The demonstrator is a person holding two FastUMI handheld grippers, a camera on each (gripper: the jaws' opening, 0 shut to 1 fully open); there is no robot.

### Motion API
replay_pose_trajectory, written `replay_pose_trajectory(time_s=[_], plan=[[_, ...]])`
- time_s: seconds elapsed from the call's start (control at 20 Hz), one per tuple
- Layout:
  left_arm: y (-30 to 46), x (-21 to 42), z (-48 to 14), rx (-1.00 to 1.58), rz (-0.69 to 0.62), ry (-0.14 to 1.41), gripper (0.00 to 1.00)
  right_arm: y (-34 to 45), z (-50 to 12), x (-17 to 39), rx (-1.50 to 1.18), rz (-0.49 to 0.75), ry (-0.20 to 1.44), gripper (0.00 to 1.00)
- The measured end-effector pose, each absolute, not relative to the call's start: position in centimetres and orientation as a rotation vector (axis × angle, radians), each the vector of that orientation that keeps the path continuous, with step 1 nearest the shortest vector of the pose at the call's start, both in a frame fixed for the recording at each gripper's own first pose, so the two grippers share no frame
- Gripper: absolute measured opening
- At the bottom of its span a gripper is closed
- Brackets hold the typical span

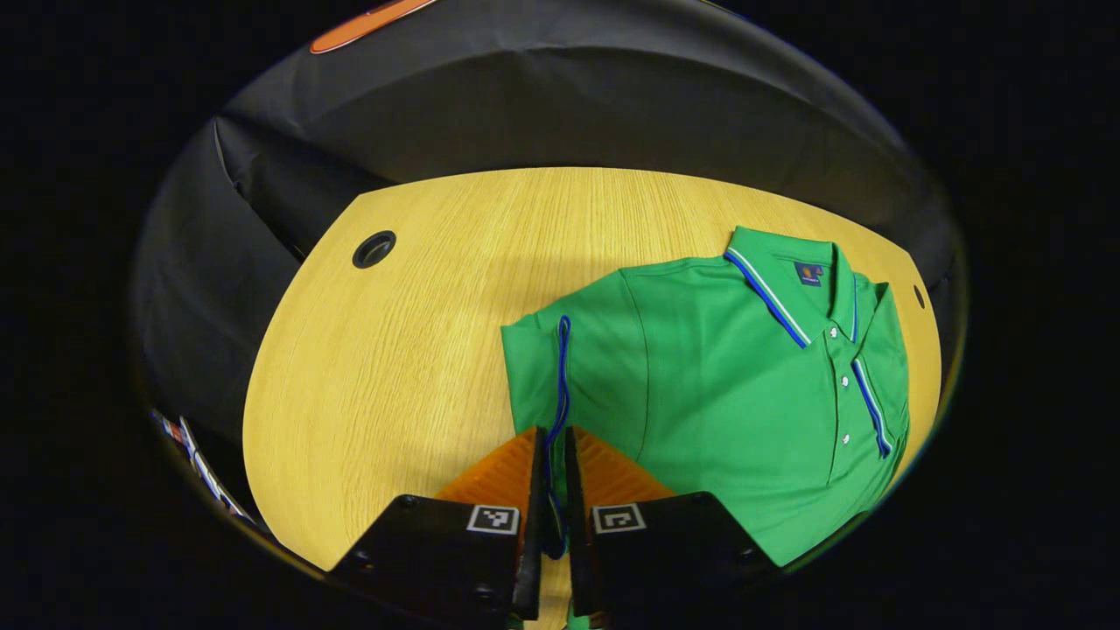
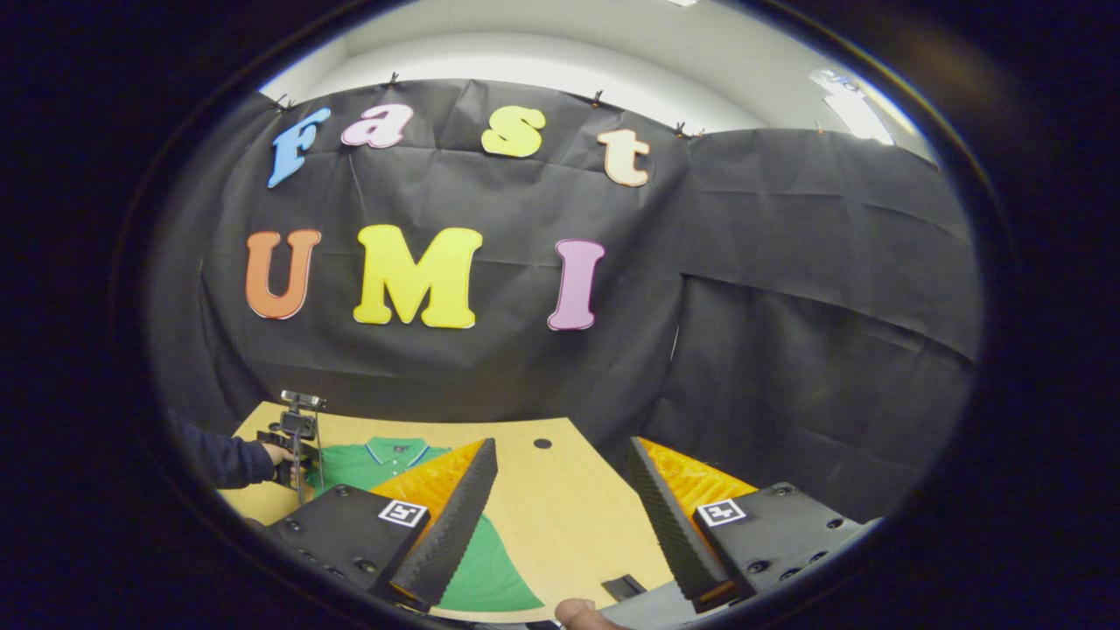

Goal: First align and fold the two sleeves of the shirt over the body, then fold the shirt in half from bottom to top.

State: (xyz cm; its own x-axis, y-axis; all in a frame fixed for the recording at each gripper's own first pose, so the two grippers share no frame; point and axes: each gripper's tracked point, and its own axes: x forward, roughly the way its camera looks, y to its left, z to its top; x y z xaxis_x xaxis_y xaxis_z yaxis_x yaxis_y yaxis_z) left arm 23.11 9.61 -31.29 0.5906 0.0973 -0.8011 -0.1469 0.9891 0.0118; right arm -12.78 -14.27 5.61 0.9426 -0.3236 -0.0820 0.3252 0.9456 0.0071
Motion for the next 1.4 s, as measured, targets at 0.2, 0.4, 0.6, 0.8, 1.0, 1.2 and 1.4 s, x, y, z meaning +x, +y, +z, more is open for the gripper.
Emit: replay_pose_trajectory(time_s=[0.2, 0.4, 0.6, 0.8, 1.0, 1.2, 1.4], plan=[[9.4, 23.7, -30.4, -0.005, 0.089, 0.920, 0.04, -14.7, 4.9, -12.2, 0.041, -0.307, 0.096, 0.96], [8.5, 24.0, -27.2, 0.049, 0.085, 0.852, 0.04, -15.1, 4.6, -11.6, 0.050, -0.282, 0.099, 0.95], [5.4, 24.4, -23.7, 0.098, 0.040, 0.790, 0.04, -15.4, 4.4, -10.8, 0.065, -0.260, 0.102, 0.96], [0.2, 24.2, -22.5, 0.143, -0.034, 0.762, 0.04, -15.9, 3.7, -10.5, 0.066, -0.254, 0.113, 0.96], [-4.9, 23.6, -22.8, 0.180, -0.101, 0.768, 0.03, -16.6, 2.7, -10.7, 0.075, -0.264, 0.137, 0.96], [-7.6, 23.2, -25.2, 0.215, -0.117, 0.822, 0.04, -17.3, 1.3, -11.1, 0.091, -0.275, 0.171, 0.96], [-9.3, 23.3, -26.6, 0.217, -0.142, 0.856, 0.05, -17.4, 0.3, -11.2, 0.072, -0.266, 0.190, 0.96]])
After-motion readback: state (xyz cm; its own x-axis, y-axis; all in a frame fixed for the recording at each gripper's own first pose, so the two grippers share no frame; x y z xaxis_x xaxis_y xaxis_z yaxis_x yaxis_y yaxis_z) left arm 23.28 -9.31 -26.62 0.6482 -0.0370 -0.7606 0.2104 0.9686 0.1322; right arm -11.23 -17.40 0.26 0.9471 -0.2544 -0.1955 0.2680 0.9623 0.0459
